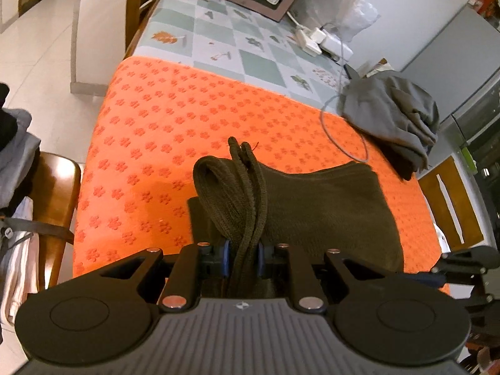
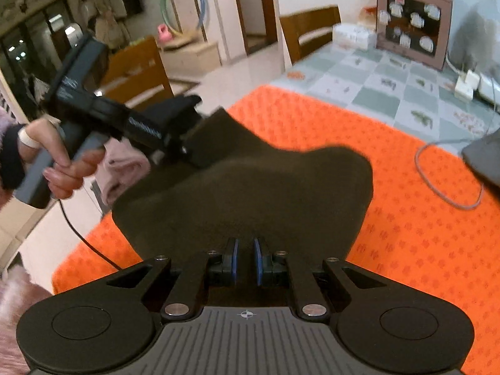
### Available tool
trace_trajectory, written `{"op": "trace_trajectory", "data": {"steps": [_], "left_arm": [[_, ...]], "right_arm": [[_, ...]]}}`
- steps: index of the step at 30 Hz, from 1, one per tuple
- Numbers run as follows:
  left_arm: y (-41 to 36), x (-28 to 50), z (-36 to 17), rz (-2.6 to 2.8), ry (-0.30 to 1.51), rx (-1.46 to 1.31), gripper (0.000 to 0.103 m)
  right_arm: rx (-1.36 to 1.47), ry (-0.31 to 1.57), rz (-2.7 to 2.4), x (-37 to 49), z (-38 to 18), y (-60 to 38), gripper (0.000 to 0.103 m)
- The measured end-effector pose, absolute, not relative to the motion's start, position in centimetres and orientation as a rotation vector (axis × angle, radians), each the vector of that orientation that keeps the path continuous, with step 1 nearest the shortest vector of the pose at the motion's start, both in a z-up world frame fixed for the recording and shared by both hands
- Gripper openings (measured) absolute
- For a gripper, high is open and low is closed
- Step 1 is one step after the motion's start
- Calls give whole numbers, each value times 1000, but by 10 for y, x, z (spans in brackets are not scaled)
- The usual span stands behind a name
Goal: Fold clothes
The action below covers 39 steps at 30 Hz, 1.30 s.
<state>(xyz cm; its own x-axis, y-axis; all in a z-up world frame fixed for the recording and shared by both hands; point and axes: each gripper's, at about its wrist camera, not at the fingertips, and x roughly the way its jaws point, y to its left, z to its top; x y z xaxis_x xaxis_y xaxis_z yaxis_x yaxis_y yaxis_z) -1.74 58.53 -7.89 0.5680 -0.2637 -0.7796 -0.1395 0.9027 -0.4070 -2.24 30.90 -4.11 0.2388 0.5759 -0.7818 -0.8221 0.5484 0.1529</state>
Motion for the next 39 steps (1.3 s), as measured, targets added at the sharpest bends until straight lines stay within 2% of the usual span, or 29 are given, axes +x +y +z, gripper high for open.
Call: {"op": "trace_trajectory", "data": {"steps": [4,6,10,13,17,26,32,39], "left_arm": [[589,-20,-92,-57,966,-450,27],[595,-22,-97,-39,955,-478,36],[608,-36,-82,18,878,-543,37],[613,-54,-61,29,819,-580,43],[601,-77,-42,28,785,-565,43],[540,-88,-69,-43,909,-466,42],[535,-82,-93,16,945,-505,44],[537,-94,-74,38,914,-515,43]], "right_arm": [[-375,917,951,-26,-63,319,11],[-372,910,949,-28,-66,321,11],[-369,896,956,-32,-55,320,13],[-339,863,956,-31,-36,314,15],[-310,812,927,-15,-19,312,22],[-409,853,877,32,-41,340,21],[-510,834,862,30,-67,354,21],[-482,814,873,30,-51,352,21]]}}
